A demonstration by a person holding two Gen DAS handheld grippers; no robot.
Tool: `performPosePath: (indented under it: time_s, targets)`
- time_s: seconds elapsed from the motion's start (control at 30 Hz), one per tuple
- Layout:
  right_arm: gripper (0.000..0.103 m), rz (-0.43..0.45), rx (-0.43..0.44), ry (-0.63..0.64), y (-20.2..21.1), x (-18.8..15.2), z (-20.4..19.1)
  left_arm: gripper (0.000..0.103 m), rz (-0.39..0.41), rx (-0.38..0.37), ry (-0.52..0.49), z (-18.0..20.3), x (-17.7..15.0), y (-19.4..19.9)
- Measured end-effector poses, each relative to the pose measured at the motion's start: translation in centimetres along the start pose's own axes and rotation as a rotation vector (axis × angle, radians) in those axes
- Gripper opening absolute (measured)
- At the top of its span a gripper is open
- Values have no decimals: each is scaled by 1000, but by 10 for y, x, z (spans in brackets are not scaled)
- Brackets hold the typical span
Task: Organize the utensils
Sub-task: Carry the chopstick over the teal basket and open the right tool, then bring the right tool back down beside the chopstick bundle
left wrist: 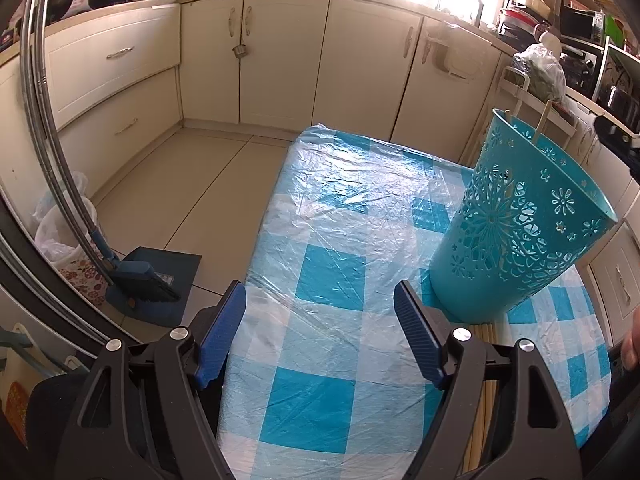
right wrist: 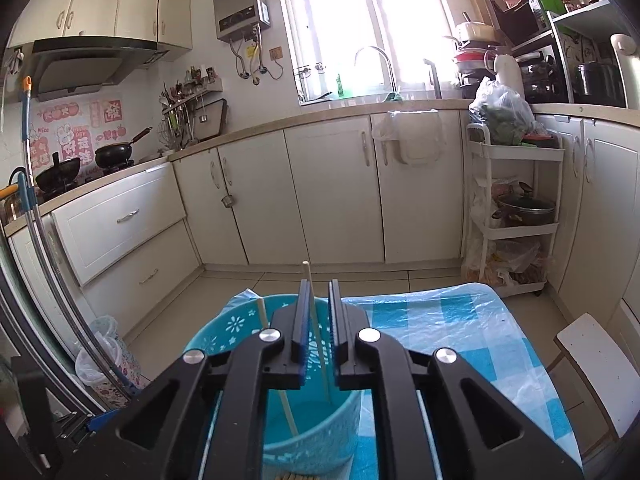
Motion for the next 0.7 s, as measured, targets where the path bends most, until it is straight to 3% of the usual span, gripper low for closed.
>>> performPosePath:
  time_s: [0.1,0.37,0.53,0.57,0.7]
  targets:
    - [25,9,5,-8,16,-4,0,73,1,4,-1,0,0,0]
    - [33,-68,7,-31,49,-47,-3,73,14,11,-9,-2,-2,6]
    - [33,-257,3,-71,44,-119,1,73,15,3,-22,1,-6,12]
    - [29,-300,7,-86,40,-134,3,73,12,3,-26,2,-7,12]
    - [24,-417,21,-100,22,-165,2,73,7,4,-37,4,-12,14]
Point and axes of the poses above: each gripper's, at about its wrist camera, not at the fingertips, and y roughly against the way its jaws point, z to its right, x to its top, the point moved 8 cm from there along -y, roughly the way its jaws point, and after that the axes turned 7 degrees about x, right-handed, at the moved point
